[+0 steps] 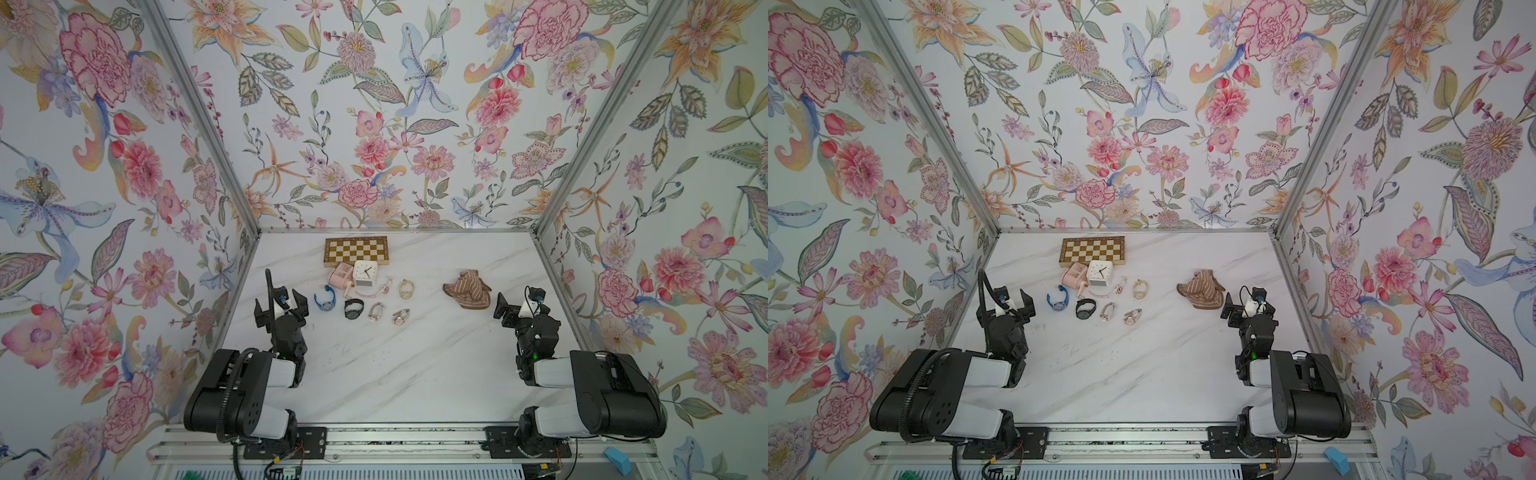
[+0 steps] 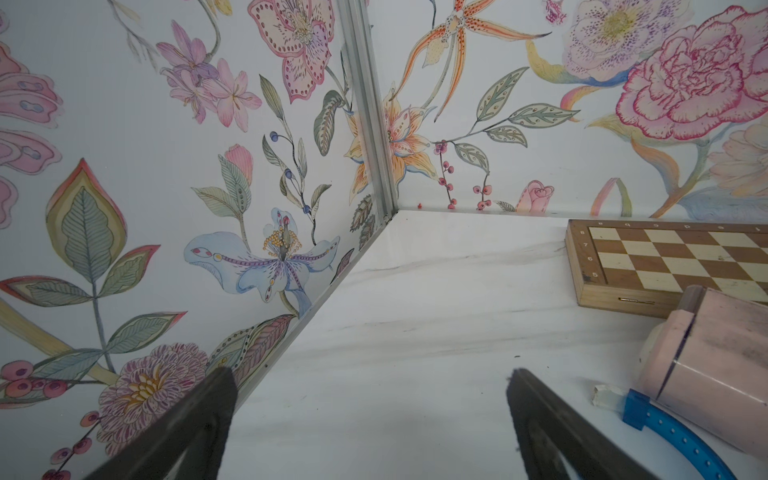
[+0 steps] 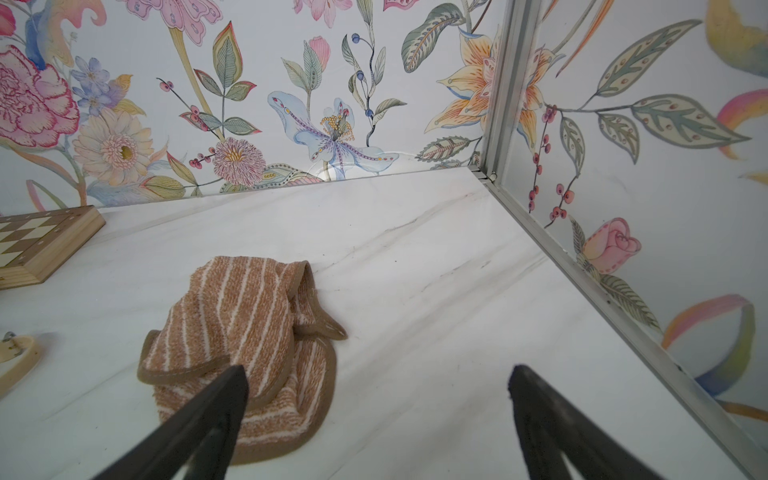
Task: Wipe the watch dial
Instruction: Reset both arms
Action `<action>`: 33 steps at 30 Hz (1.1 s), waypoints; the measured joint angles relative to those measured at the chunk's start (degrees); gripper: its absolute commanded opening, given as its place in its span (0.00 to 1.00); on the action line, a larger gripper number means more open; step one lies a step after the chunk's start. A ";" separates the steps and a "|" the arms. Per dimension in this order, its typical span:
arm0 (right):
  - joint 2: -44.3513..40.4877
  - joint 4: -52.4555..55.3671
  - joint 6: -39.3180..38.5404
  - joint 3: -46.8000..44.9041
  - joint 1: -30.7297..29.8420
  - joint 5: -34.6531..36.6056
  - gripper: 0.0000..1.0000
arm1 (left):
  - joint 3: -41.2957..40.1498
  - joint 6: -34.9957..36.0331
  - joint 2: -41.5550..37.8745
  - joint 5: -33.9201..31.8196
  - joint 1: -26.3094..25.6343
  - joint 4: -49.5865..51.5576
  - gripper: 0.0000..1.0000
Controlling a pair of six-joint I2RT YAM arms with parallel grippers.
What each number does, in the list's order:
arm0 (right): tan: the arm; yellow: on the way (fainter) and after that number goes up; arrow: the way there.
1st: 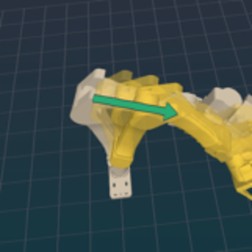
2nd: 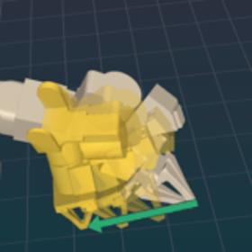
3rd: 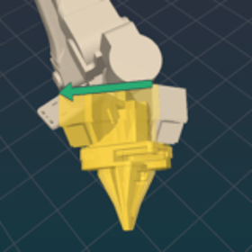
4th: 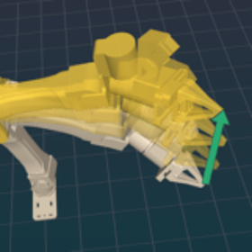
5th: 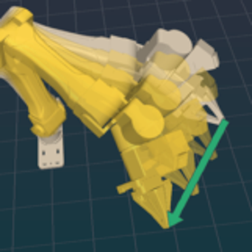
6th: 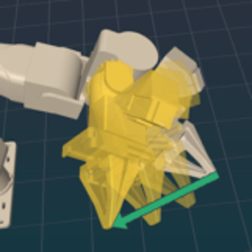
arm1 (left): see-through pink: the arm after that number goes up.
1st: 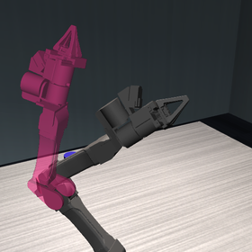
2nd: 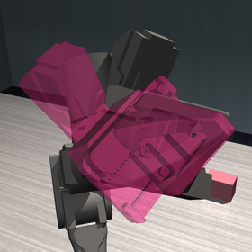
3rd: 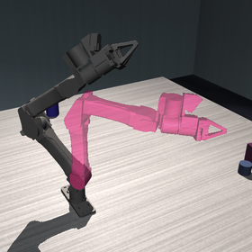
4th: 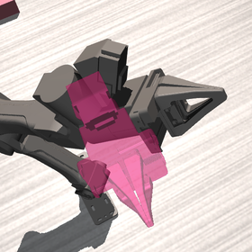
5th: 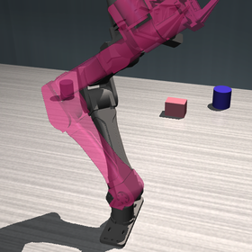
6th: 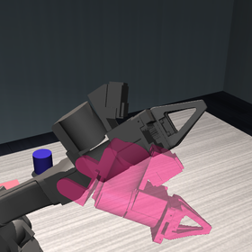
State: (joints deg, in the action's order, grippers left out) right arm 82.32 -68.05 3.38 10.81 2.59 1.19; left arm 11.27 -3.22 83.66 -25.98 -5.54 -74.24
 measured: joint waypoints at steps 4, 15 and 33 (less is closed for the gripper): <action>1.53 -2.36 -0.20 -0.44 -0.37 0.66 0.99 | -1.38 0.04 1.73 3.37 0.28 -4.70 0.99; 6.32 0.63 -2.19 4.61 -3.08 3.08 0.99 | 0.17 0.48 7.41 4.63 0.39 -7.48 1.00; 6.29 4.02 -4.13 5.97 -4.46 4.48 0.99 | 0.26 1.16 7.30 6.36 0.28 -6.78 1.00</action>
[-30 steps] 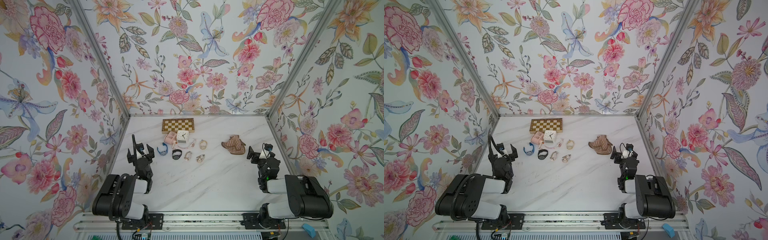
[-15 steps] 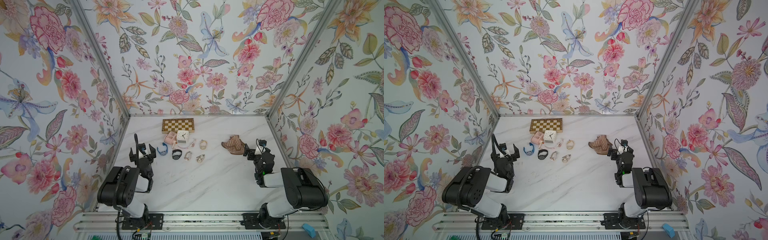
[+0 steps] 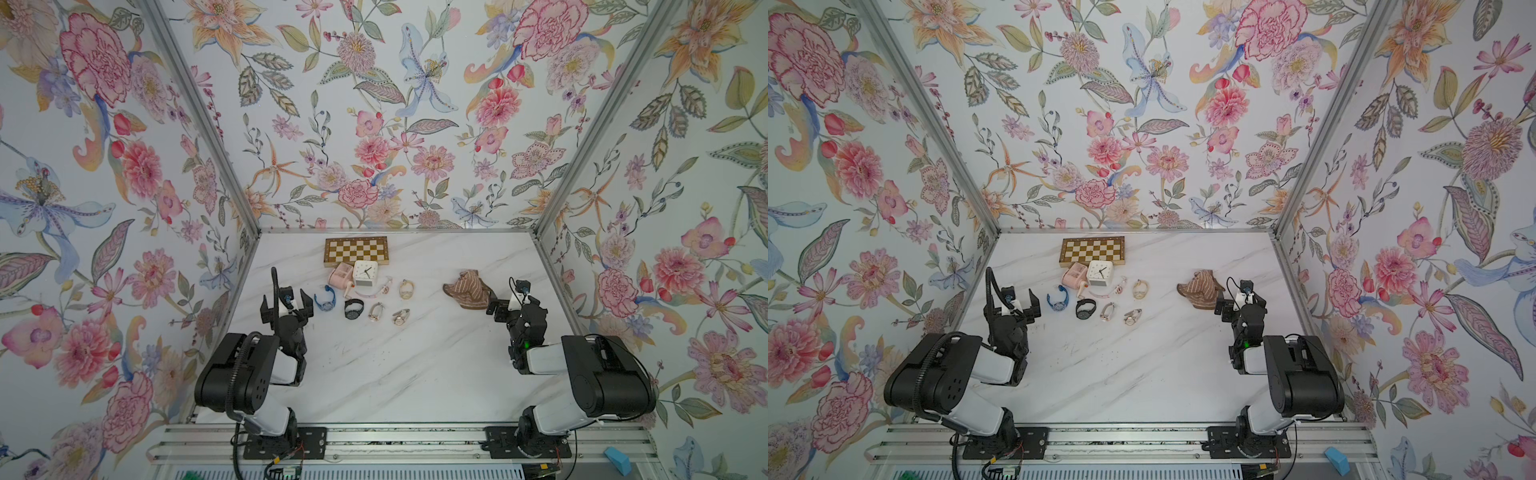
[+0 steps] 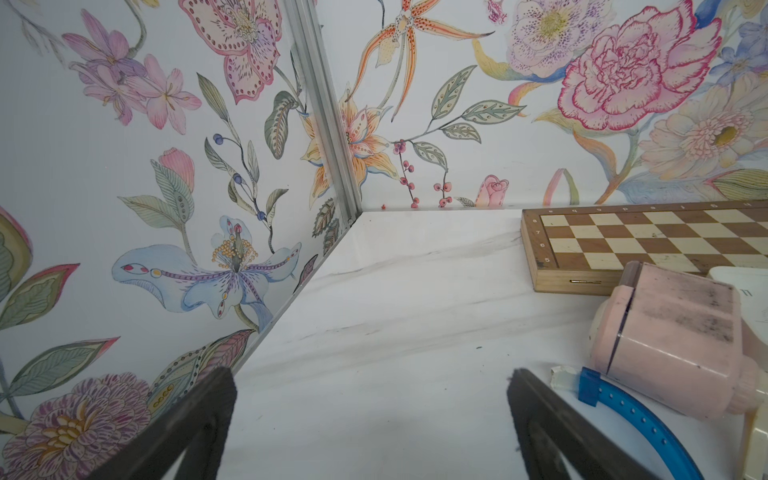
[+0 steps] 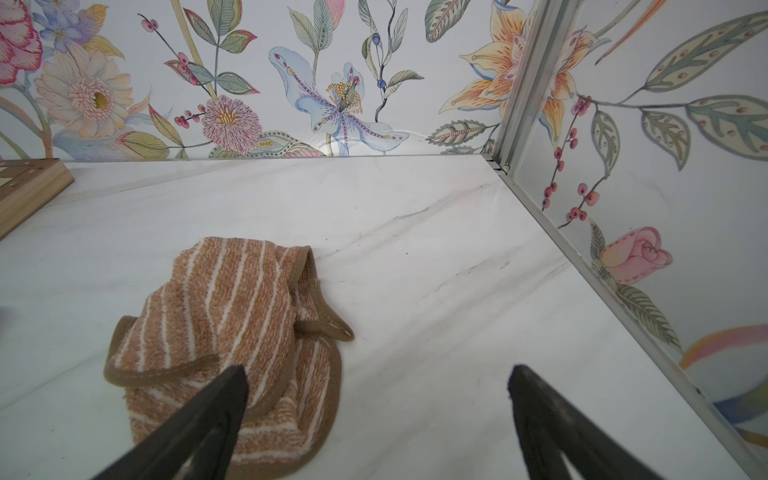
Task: Wipe the watch dial
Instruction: Reset both arms
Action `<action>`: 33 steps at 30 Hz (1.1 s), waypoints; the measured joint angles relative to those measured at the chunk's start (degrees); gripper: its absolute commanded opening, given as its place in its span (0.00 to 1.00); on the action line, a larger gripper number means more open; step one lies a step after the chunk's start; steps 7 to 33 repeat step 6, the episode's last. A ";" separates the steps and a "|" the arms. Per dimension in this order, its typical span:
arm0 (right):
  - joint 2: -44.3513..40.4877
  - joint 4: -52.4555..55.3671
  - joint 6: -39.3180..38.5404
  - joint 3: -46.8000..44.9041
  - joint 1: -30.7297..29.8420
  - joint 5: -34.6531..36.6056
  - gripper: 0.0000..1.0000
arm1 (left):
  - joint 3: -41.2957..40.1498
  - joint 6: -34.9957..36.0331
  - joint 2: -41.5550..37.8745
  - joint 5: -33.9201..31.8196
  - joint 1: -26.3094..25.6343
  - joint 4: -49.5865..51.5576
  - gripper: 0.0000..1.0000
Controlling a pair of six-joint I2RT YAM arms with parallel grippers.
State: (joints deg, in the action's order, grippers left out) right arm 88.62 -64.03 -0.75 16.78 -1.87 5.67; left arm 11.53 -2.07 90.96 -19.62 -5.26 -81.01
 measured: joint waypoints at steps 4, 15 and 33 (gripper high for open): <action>0.00 0.00 -0.13 0.00 0.00 -0.02 0.99 | 0.04 -0.02 0.00 0.26 0.00 0.24 1.00; 0.00 0.00 -0.13 0.00 0.00 -0.02 0.99 | 0.04 0.00 0.00 0.63 0.00 0.46 1.00; 0.00 0.00 -0.13 0.00 0.00 -0.02 0.99 | 0.04 0.00 0.00 0.63 0.00 0.46 1.00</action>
